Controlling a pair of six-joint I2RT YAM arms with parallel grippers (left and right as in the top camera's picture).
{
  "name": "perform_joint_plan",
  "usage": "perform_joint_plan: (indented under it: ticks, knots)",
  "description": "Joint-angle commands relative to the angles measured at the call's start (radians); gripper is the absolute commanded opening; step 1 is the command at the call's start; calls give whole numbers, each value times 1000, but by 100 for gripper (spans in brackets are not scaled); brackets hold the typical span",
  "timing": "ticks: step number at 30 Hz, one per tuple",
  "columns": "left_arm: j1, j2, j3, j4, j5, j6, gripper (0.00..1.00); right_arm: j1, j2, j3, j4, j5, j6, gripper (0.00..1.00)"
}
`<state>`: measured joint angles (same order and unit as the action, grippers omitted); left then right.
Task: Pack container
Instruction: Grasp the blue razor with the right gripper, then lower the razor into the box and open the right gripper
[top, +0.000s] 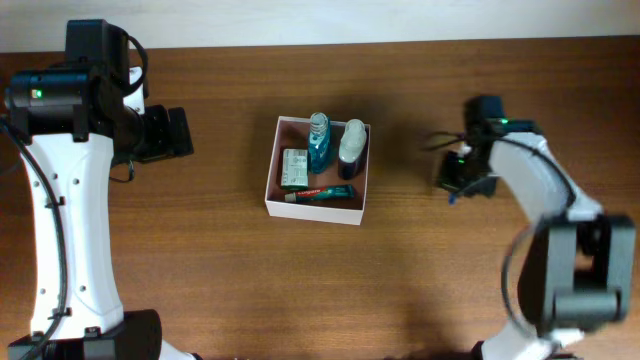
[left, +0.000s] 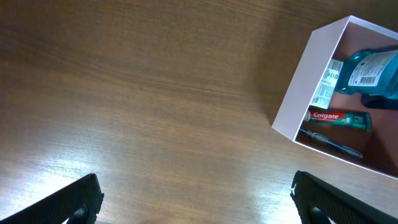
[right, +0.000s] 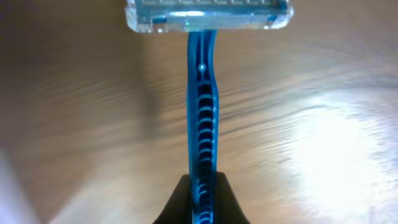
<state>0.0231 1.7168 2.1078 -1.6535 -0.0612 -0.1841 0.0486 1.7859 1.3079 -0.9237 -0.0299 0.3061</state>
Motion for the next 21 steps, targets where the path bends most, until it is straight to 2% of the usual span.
perform_joint_plan:
  ticks: [1, 6, 9, 10, 15, 20, 21]
  knots:
    - [2, 0, 14, -1, -7, -2, 99, 180, -209, 7, 11, -39, -160, 4]
    - [2, 0, 14, -1, -8, -2, 99, 462, -342, 7, 87, -38, -436, 4]
    - [2, 0, 14, -1, -7, -2, 99, 565, -333, 6, 128, -38, -570, 4]
    - [2, 0, 14, -1, -7, -2, 99, 602, -315, 6, 140, -38, -653, 4]
    - [2, 0, 14, -1, -7, -2, 99, 639, -205, 6, 216, -37, -920, 4]
    - [2, 0, 14, -1, -7, -2, 99, 610, -109, 6, 336, -19, -983, 4]
    - [2, 0, 14, -1, -7, -2, 100, 605, -107, 7, 353, 0, -982, 19]
